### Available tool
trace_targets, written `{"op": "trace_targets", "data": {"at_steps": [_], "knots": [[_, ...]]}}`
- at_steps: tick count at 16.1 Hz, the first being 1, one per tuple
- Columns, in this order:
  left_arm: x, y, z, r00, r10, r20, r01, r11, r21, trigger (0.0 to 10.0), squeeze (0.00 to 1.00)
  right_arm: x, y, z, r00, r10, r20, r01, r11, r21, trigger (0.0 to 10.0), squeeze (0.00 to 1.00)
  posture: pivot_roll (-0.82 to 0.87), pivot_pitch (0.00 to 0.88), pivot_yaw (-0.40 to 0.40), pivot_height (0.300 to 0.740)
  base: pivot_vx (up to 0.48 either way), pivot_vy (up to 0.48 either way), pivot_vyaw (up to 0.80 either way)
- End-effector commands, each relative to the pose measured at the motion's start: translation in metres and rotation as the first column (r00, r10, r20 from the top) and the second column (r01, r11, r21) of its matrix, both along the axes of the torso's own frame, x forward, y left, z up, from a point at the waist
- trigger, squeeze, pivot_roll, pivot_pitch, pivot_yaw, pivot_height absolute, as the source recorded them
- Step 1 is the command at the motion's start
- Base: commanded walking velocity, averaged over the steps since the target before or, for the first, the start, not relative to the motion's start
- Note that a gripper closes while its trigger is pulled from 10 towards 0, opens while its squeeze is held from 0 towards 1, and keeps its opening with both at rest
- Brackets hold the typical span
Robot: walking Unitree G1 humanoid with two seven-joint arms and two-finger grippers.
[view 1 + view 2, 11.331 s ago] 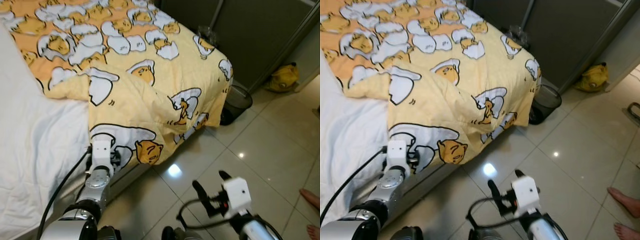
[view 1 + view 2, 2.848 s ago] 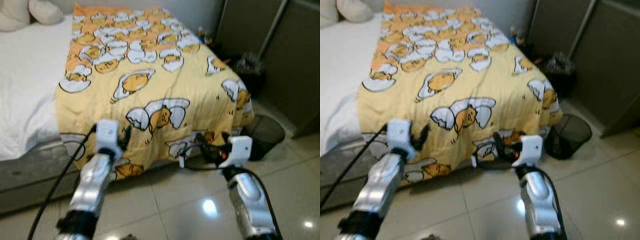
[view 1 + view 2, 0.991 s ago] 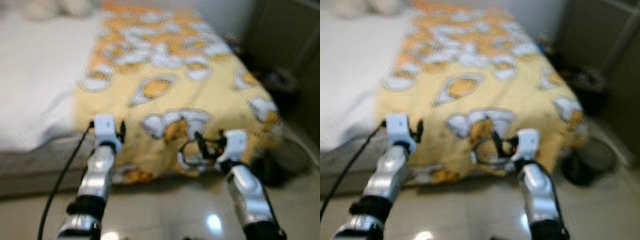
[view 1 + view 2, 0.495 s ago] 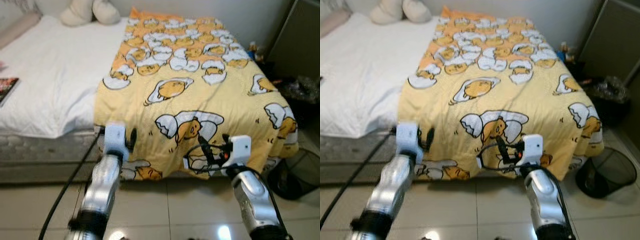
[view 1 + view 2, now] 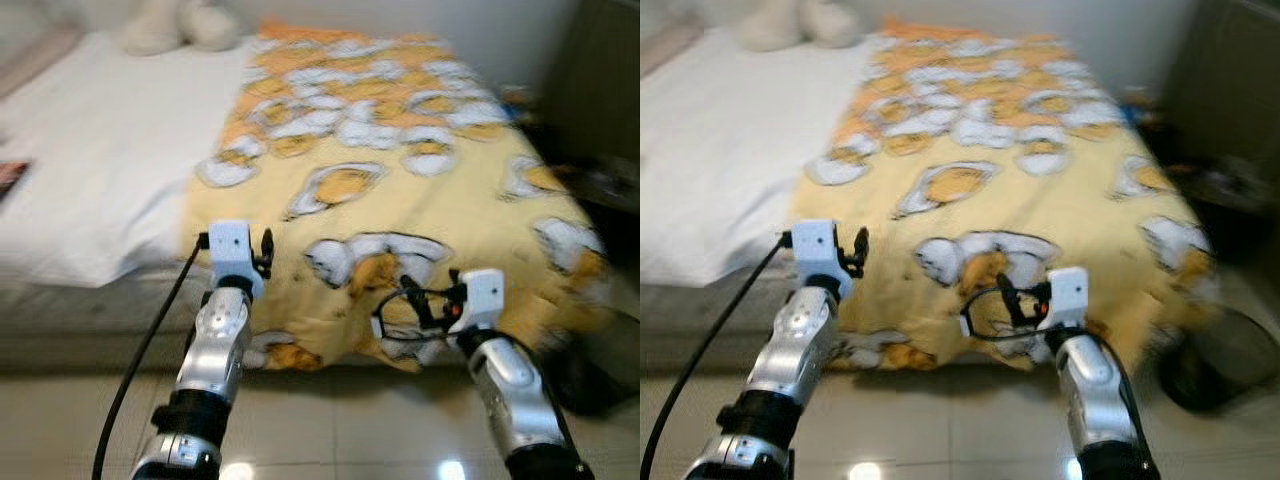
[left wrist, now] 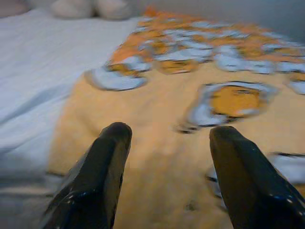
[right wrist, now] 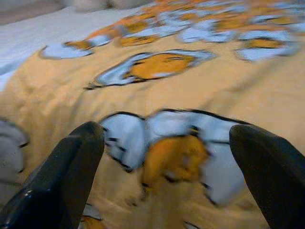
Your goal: Clean up the room
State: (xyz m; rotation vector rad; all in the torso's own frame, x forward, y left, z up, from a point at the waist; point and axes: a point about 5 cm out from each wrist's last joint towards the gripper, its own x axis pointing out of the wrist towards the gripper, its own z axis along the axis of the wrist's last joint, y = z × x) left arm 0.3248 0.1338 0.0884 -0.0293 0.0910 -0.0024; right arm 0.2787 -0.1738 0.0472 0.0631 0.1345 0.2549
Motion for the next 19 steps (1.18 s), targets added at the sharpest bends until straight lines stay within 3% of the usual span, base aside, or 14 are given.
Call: {"op": "trace_targets", "data": {"at_steps": [1,6,13,19], "knots": [[0.003,0.012,0.002,0.999,0.039,0.004,-0.039,0.999,0.022,10.0,0.00,0.004,0.009,0.003,0.999,0.029,0.016,-0.029,1.000,0.005,10.0,0.00,0.06,0.000,0.001,0.740,0.450,0.000,0.50],[0.018,0.010,0.015,0.999,-0.004,0.046,0.002,0.999,0.042,10.0,0.00,0.007,0.008,0.003,1.000,0.002,0.016,-0.002,1.000,0.005,10.0,0.00,0.06,0.000,-0.001,0.740,0.451,0.000,0.48],[0.029,0.008,0.021,0.995,-0.082,0.065,0.076,0.993,0.089,10.0,0.00,0.004,0.002,0.003,0.997,-0.069,0.044,0.070,0.997,-0.029,10.0,0.00,0.03,0.000,0.019,0.740,0.468,0.000,0.00],[0.041,0.018,0.030,0.996,-0.061,0.069,0.056,0.995,0.079,10.0,0.00,-0.007,-0.002,-0.001,0.994,-0.101,0.037,0.103,0.993,-0.059,10.0,0.00,-0.02,0.000,0.029,0.740,0.480,0.000,-0.64]]}}
